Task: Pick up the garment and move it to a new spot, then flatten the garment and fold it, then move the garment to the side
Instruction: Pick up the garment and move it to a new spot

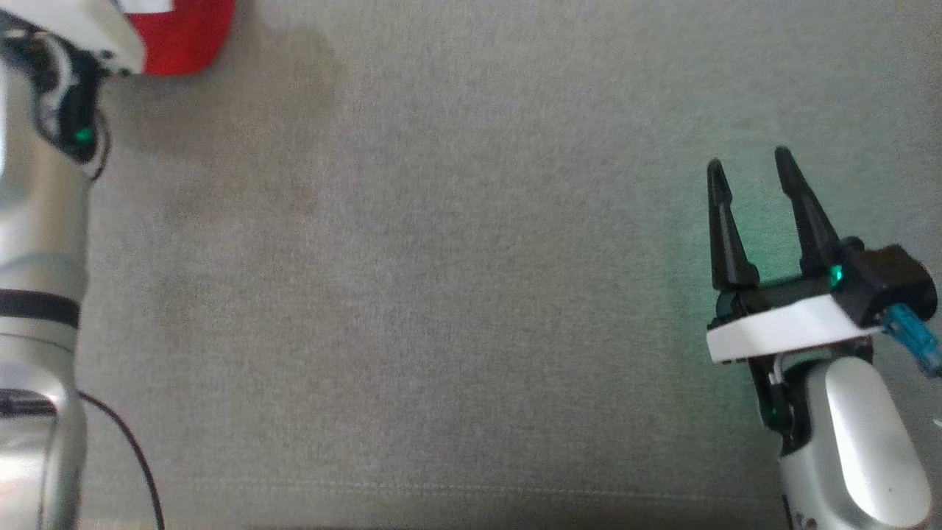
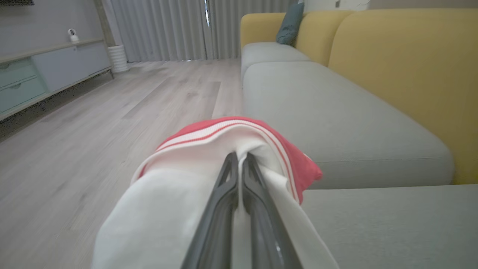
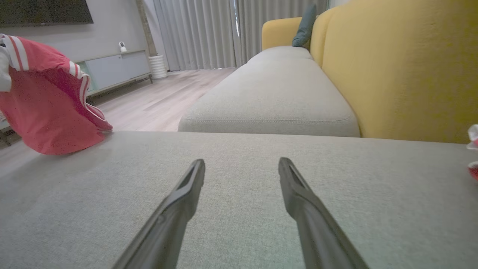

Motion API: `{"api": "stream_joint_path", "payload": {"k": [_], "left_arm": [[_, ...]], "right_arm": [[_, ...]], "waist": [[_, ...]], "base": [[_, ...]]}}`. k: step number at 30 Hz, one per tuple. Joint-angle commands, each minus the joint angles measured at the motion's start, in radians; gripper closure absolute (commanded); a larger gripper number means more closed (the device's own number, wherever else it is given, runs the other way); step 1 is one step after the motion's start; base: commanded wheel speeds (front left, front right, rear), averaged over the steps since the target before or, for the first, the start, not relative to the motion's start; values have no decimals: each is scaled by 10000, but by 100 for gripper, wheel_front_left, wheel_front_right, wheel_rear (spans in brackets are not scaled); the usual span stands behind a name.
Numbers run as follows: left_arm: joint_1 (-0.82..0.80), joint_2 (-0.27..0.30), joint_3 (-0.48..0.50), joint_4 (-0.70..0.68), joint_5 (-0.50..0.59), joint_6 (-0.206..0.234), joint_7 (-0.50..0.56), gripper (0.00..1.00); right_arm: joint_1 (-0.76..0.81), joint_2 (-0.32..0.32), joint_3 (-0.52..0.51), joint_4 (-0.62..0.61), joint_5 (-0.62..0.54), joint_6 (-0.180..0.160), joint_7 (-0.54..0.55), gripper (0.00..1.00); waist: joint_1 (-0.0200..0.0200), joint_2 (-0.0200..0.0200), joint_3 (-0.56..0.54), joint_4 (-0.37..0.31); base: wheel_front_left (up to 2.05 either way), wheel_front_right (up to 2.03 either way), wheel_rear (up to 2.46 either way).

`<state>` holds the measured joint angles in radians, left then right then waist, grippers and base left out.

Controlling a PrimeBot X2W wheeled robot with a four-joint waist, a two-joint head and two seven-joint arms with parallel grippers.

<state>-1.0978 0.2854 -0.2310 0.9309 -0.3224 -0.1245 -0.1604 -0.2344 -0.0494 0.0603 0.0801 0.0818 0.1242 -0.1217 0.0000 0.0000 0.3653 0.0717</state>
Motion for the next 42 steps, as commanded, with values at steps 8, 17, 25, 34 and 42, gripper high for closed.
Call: {"api": "stream_joint_path", "payload": {"k": [8,17,25,34,42], "left_arm": [[-108,-142,-1765,-2254,-1183,-59,745,100],[384,-1226,-2456,-4731,-2738,67,1829,100],[2420,-2085,-2756,-5171,-3222,1318,1647,100],[4142,-2322,-2834,-3225,-3538,2650,-48,100],[4118,-2321,-3161,-2842,-3290,2344,-824,7]], "right_arm": [[578,-8,25,406,632,65,-492,0],[846,-8,18,802,1085,65,-804,0],[629,-8,43,956,1250,65,-991,0],[212,-8,152,1141,1289,65,-1164,0],[170,-8,52,1327,1204,65,-1232,0]], "waist": [[0,0,-2176,-847],[0,0,-2624,-1502],[0,0,-2008,-1764],[0,0,-1408,-1888],[0,0,-1465,-1668]], "base": [[0,0,0],[0,0,0],[0,0,0],[0,0,0],[0,0,0]]}}
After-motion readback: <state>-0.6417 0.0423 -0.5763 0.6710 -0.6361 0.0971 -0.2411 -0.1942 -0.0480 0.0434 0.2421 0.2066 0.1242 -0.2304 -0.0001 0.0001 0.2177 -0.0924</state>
